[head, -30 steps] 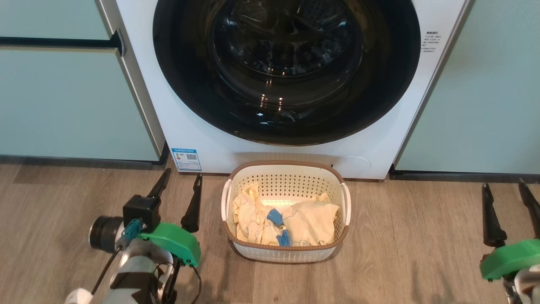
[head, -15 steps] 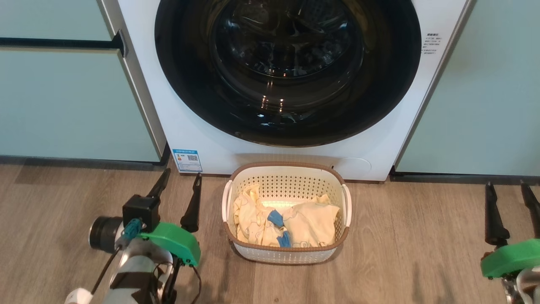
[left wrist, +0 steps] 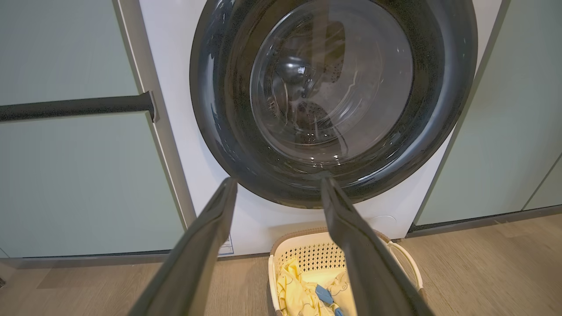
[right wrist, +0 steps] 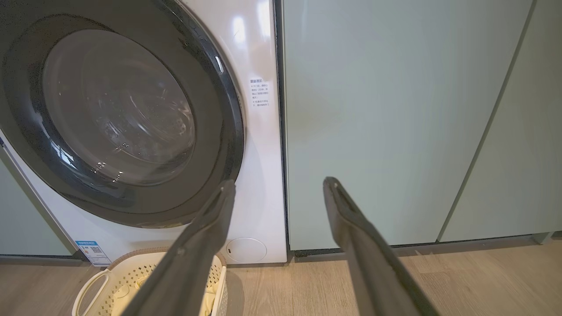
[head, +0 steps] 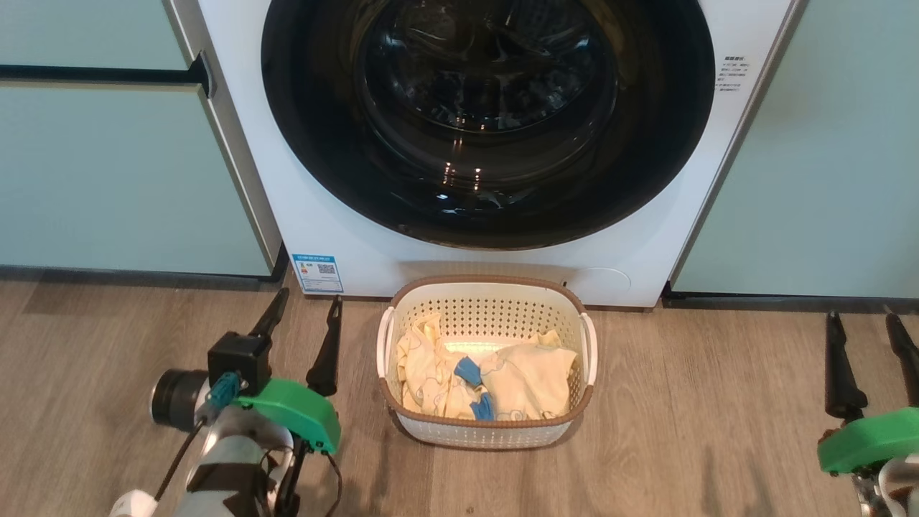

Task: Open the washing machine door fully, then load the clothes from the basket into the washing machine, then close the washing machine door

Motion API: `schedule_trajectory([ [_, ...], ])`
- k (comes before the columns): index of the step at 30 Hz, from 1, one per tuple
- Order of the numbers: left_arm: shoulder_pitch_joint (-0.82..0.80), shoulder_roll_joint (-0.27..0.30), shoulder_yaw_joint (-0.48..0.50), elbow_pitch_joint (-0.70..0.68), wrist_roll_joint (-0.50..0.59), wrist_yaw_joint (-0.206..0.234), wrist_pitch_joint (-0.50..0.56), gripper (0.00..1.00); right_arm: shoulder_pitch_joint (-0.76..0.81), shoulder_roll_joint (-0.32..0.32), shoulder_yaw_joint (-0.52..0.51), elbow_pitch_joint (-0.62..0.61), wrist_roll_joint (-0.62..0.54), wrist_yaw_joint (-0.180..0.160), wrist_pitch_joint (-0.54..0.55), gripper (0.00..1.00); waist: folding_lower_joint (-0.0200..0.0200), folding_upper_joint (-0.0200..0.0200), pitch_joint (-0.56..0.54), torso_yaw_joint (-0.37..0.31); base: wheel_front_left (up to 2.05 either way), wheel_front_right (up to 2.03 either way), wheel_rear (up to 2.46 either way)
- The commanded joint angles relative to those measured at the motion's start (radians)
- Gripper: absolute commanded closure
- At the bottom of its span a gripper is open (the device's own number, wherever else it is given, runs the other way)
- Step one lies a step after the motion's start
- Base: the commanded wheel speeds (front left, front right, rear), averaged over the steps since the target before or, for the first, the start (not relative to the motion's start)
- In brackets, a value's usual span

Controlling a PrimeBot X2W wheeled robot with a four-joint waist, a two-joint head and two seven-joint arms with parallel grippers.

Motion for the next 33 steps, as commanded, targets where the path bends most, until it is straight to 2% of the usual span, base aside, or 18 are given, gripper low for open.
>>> schedule_trajectory([
  [1, -0.054, 0.013, 0.039, -0.029, 0.001, 0.003, -0.006, 0.00, -0.046, -0.012, 0.024, -0.030, 0.007, -0.003, -0.010, 0.00, 0.0000, 0.0000, 0.000, 0.000, 0.00, 0.00, 0.00],
  [19, -0.061, 0.017, 0.036, -0.007, 0.002, -0.002, -0.006, 0.00, -0.052, -0.012, 0.018, -0.023, 0.016, -0.003, -0.010, 0.00, 0.0000, 0.0000, 0.006, 0.001, 0.10, 0.10, -0.19],
  [33, -0.064, 0.019, 0.031, -0.006, 0.006, -0.003, -0.006, 0.00, -0.055, -0.009, 0.007, -0.025, 0.012, -0.003, -0.010, 0.00, 0.0000, 0.0000, 0.009, -0.002, 1.00, 1.00, -2.00],
])
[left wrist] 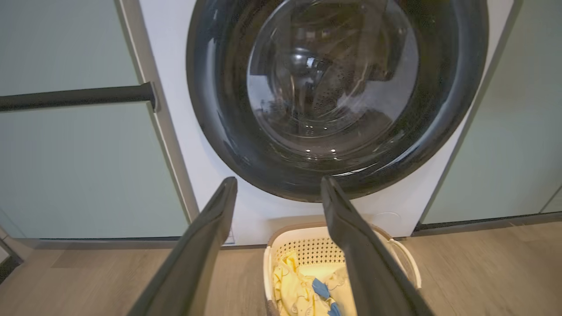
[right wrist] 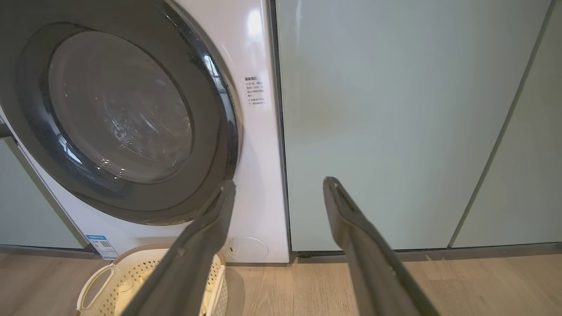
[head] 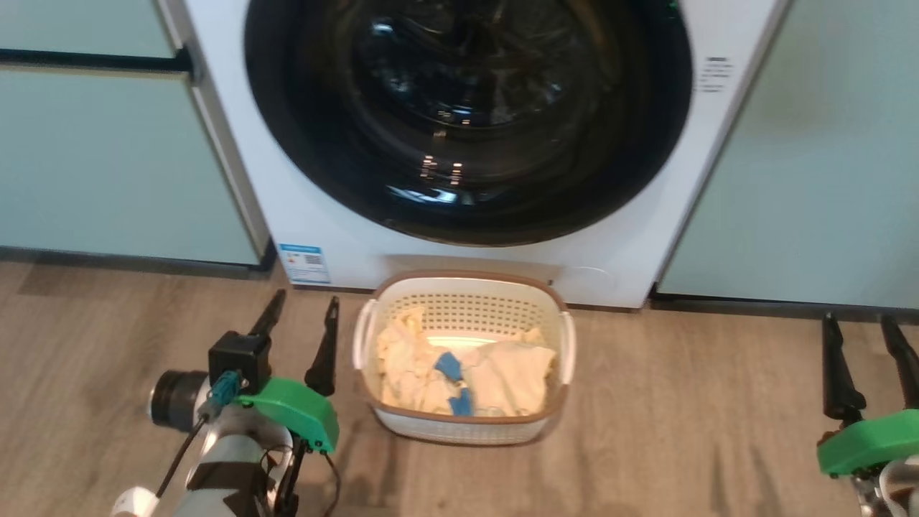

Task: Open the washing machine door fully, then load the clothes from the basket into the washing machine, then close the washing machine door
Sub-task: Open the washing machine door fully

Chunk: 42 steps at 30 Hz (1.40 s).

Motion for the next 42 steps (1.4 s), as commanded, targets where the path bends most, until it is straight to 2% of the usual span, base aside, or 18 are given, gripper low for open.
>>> schedule_trajectory([
  [1, -0.055, 0.015, 0.035, -0.032, 0.006, -0.002, -0.006, 0.00, -0.054, -0.012, 0.013, -0.032, -0.001, -0.003, -0.010, 0.00, 0.0000, 0.0000, 0.001, 0.000, 1.23, 1.23, -2.46],
  [19, -0.052, 0.013, 0.038, -0.056, -0.002, -0.003, -0.006, 0.00, -0.053, -0.005, 0.006, -0.036, -0.002, -0.003, -0.010, 0.00, 0.0000, 0.0000, 0.006, -0.008, 1.05, 1.05, -2.11],
  [42, -0.046, 0.009, 0.040, -0.047, -0.007, -0.002, -0.006, 0.00, -0.046, -0.003, 0.019, -0.044, 0.032, -0.003, -0.010, 0.00, 0.0000, 0.0000, 0.003, -0.005, 0.07, 0.07, -0.14],
])
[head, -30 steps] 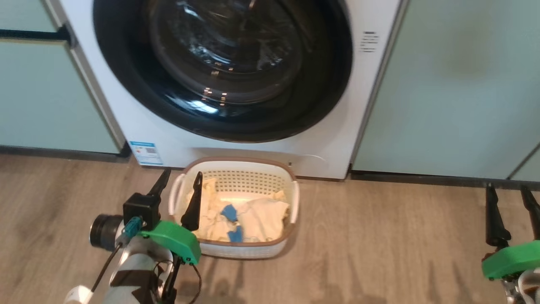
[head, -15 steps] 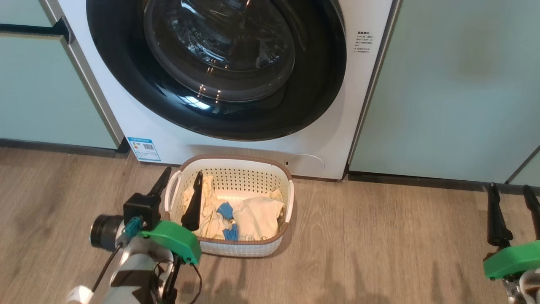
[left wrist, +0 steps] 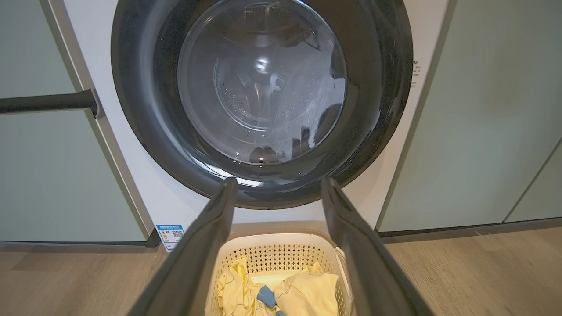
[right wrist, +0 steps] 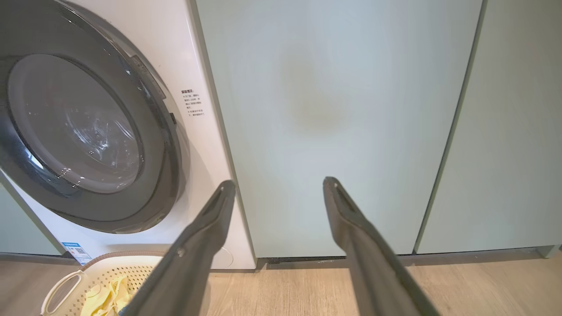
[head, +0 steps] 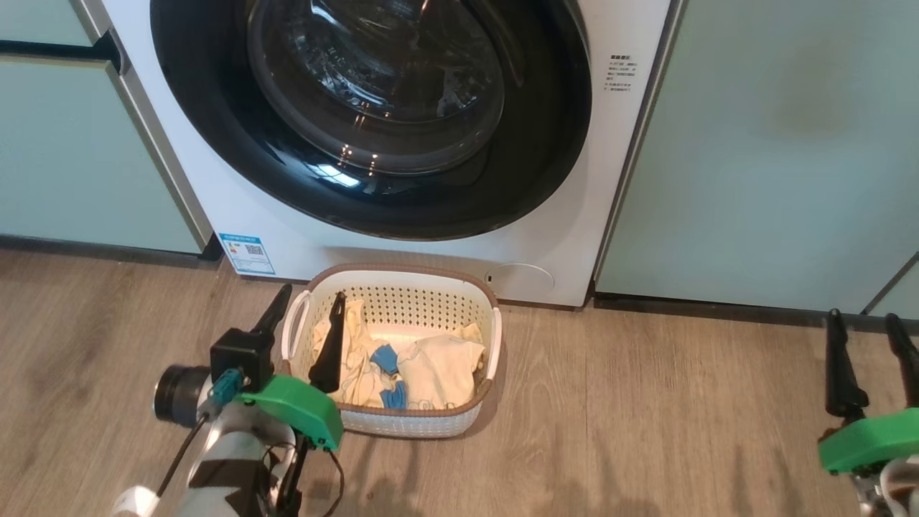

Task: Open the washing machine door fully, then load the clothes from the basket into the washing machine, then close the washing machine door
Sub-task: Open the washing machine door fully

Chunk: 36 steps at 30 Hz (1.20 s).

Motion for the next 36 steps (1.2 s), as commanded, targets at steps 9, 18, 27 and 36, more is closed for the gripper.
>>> schedule_trajectory([
  [9, -0.047, 0.014, 0.041, -0.028, -0.005, -0.005, -0.006, 0.00, -0.045, -0.010, 0.062, -0.034, 0.050, -0.003, -0.010, 0.00, 0.0000, 0.0000, 0.002, 0.003, 0.00, 0.00, 0.00],
  [18, -0.047, 0.013, 0.041, -0.033, -0.003, -0.001, -0.006, 0.00, -0.043, -0.006, 0.090, -0.041, 0.073, -0.003, -0.010, 0.00, 0.0000, 0.0000, 0.007, 0.005, 0.00, 0.00, 0.00],
  [27, -0.051, 0.013, 0.042, -0.037, -0.002, 0.000, -0.006, 0.00, -0.043, -0.004, 0.100, -0.044, 0.084, -0.003, -0.010, 0.00, 0.0000, 0.0000, 0.016, 0.005, 0.00, 0.00, 0.00],
  [36, -0.051, 0.012, 0.043, -0.040, -0.003, 0.002, -0.006, 0.00, -0.046, -0.007, 0.101, -0.041, 0.087, -0.003, -0.010, 0.02, 0.0000, 0.0000, 0.022, 0.005, 0.00, 0.00, 0.00],
])
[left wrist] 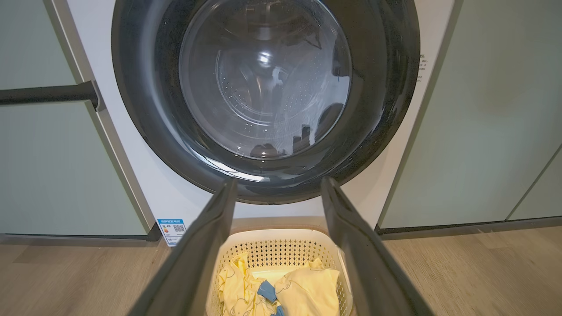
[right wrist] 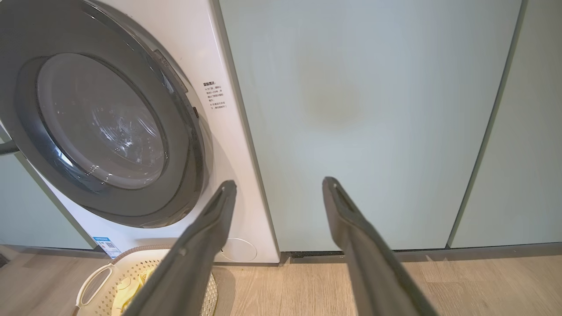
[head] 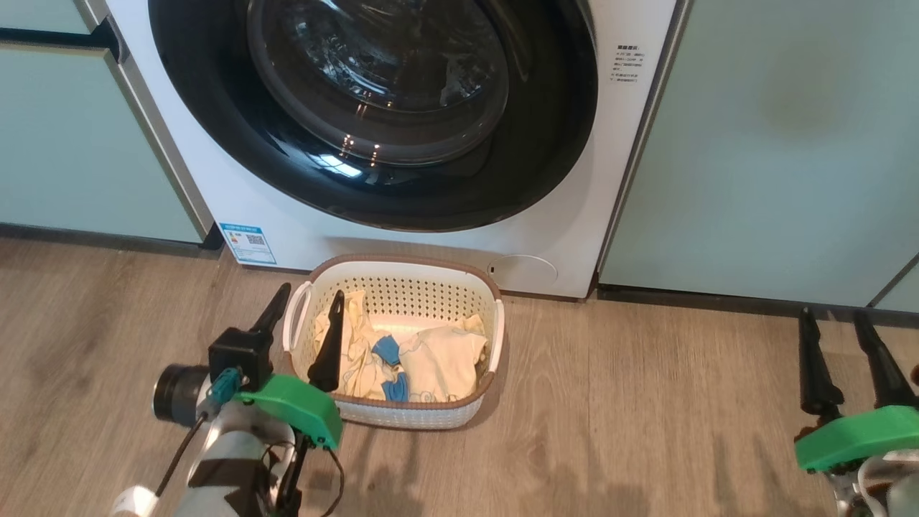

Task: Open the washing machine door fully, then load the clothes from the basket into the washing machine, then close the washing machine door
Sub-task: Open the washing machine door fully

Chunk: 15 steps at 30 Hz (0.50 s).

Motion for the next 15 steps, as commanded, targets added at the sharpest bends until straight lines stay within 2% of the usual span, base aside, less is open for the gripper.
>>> schedule_trajectory([
  [1, -0.051, 0.012, 0.040, -0.037, 0.000, 0.002, -0.006, 0.00, -0.047, -0.011, 0.023, -0.036, 0.010, -0.003, -0.010, 0.16, 0.0000, 0.0000, 0.001, 0.000, 0.00, 0.00, 0.00],
  [2, -0.051, 0.012, 0.040, -0.038, 0.000, 0.003, -0.006, 0.00, -0.048, -0.012, 0.024, -0.036, 0.011, -0.003, -0.010, 0.83, 0.0000, 0.0000, 0.003, 0.000, 0.00, 0.00, 0.00],
  [3, -0.052, 0.012, 0.039, -0.040, 0.000, 0.003, -0.006, 0.00, -0.048, -0.012, 0.025, -0.036, 0.015, -0.003, -0.010, 1.00, 0.0000, 0.0000, 0.005, 0.000, 0.00, 0.00, 0.00],
  [15, -0.079, 0.009, 0.031, -0.066, -0.001, 0.005, -0.006, 0.00, -0.087, -0.034, 0.037, -0.025, 0.089, -0.003, -0.010, 1.00, 0.0000, 0.0000, 0.064, 0.009, 0.00, 0.00, 0.00],
])
